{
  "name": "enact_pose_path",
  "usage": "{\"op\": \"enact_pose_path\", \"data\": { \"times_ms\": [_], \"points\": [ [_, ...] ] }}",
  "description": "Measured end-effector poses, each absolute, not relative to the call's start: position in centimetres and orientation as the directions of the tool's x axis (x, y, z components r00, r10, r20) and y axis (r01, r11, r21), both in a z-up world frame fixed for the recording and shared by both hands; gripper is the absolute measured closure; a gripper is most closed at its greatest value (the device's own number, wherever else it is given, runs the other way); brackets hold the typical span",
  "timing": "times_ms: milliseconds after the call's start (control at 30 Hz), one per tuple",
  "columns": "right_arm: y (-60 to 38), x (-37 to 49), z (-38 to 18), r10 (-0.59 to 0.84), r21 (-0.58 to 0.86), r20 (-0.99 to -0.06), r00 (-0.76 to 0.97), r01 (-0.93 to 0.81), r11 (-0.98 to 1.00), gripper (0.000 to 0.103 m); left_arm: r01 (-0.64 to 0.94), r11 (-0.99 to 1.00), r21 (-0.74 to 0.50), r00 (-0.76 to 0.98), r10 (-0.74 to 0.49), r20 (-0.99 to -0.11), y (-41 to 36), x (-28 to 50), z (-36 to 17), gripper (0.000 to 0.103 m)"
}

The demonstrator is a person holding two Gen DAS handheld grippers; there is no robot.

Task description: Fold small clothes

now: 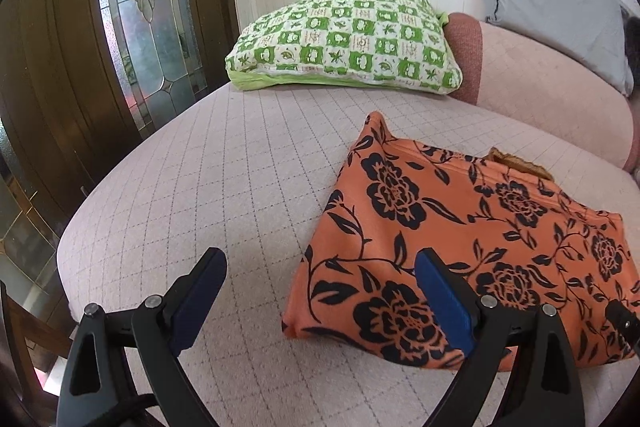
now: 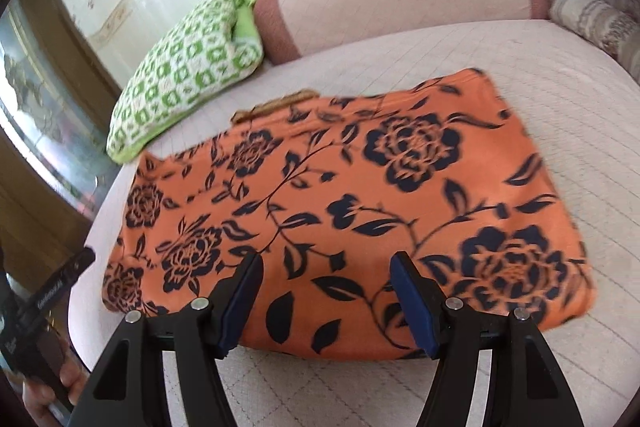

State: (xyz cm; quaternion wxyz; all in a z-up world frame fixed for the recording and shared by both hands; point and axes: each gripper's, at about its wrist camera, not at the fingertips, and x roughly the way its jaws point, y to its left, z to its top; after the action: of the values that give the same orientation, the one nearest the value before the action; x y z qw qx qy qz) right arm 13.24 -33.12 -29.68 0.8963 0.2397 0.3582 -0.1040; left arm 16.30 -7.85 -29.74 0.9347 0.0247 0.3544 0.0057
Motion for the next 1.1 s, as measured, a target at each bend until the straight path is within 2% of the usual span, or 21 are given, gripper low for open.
{"op": "enact_pose_path", "data": {
  "times_ms": [300,467,567,733,867,1100],
  "points": [
    [-37.4,10.1,-30.0,-0.102,0.383,-0.692,0.715,0.483,0.787,0.034,0.017,0.998,0.057,0.747,0.025,-0.664,-7.6,15.7,-30.0,0.008],
    [-38.4,10.5,-31.1,-0.078,0.402,-0.718,0.692,0.503,0.765,0.034,0.024,0.998,0.052,0.744,0.017,-0.668,-7.9,16.4,-30.1,0.008],
    [-38.5,11.9,-32.4,-0.079,0.346,-0.776,0.626,0.527,0.776,0.033,0.038,0.998,0.043,0.714,0.003,-0.7,-8.2,17.5,-30.9,0.008],
    [-38.2,12.5,-32.2,-0.097,0.32,-0.784,0.613,0.533,0.783,0.031,0.01,0.998,0.061,0.639,0.04,-0.768,-8.2,19.7,-33.2,0.008],
    [-38.4,12.1,-31.6,-0.087,0.36,-0.758,0.646,0.527,0.769,0.031,-0.009,0.998,0.063,0.607,0.056,-0.793,-7.8,20.4,-34.2,0.008],
    [-38.6,11.0,-29.5,-0.11,0.414,-0.675,0.729,0.499,0.761,0.031,-0.012,0.998,0.062,0.62,0.056,-0.782,-7.6,19.8,-33.8,0.008]
  ]
}}
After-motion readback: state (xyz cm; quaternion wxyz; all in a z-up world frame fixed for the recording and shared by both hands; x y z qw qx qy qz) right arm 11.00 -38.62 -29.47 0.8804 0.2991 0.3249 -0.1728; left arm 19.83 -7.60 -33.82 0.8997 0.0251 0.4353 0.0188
